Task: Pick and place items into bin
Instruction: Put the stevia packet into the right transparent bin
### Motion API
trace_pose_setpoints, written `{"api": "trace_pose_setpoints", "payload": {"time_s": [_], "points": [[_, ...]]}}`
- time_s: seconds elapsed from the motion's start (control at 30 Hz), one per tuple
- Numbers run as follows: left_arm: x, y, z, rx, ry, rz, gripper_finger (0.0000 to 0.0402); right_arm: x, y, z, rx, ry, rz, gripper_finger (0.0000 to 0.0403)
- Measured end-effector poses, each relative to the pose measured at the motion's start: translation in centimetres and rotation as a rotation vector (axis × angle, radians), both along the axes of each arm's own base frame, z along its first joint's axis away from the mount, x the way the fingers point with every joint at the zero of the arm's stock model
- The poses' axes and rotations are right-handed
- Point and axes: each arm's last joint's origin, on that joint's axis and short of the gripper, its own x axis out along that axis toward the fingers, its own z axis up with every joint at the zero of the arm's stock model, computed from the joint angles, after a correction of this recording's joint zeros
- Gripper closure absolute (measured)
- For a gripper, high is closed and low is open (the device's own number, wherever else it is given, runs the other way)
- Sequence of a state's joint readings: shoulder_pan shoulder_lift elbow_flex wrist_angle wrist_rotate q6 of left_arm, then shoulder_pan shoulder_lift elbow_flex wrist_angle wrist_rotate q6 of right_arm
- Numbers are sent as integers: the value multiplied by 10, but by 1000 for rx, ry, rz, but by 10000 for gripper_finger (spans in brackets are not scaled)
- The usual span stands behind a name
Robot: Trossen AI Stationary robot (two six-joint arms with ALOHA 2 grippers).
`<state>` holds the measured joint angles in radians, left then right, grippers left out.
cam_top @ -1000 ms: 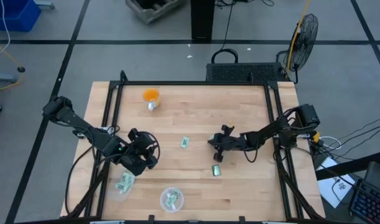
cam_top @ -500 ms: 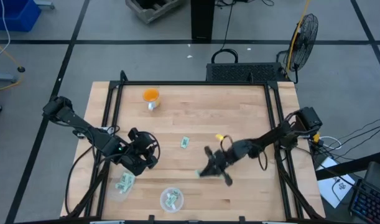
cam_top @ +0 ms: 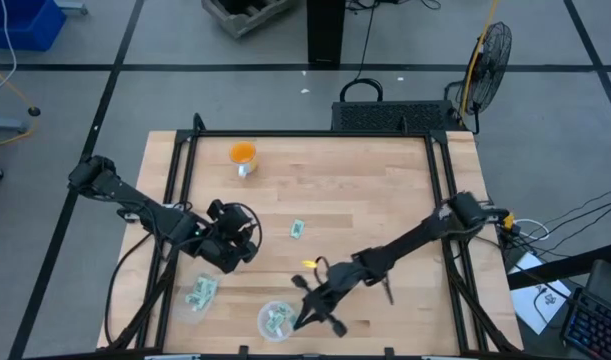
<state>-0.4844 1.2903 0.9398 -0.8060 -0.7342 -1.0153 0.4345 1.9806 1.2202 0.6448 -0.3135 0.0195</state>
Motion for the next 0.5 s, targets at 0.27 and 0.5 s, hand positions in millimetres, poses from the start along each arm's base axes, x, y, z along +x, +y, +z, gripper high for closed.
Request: {"api": "trace_pose_setpoints", "payload": {"time_s": [0.27,0.5], "points": [[1,2,0,-1,1,7,304,25,8,-31,65,21,-6,403],[0,2,0,-1,3,7,304,31,4,-35,129,36,-14,402]]}}
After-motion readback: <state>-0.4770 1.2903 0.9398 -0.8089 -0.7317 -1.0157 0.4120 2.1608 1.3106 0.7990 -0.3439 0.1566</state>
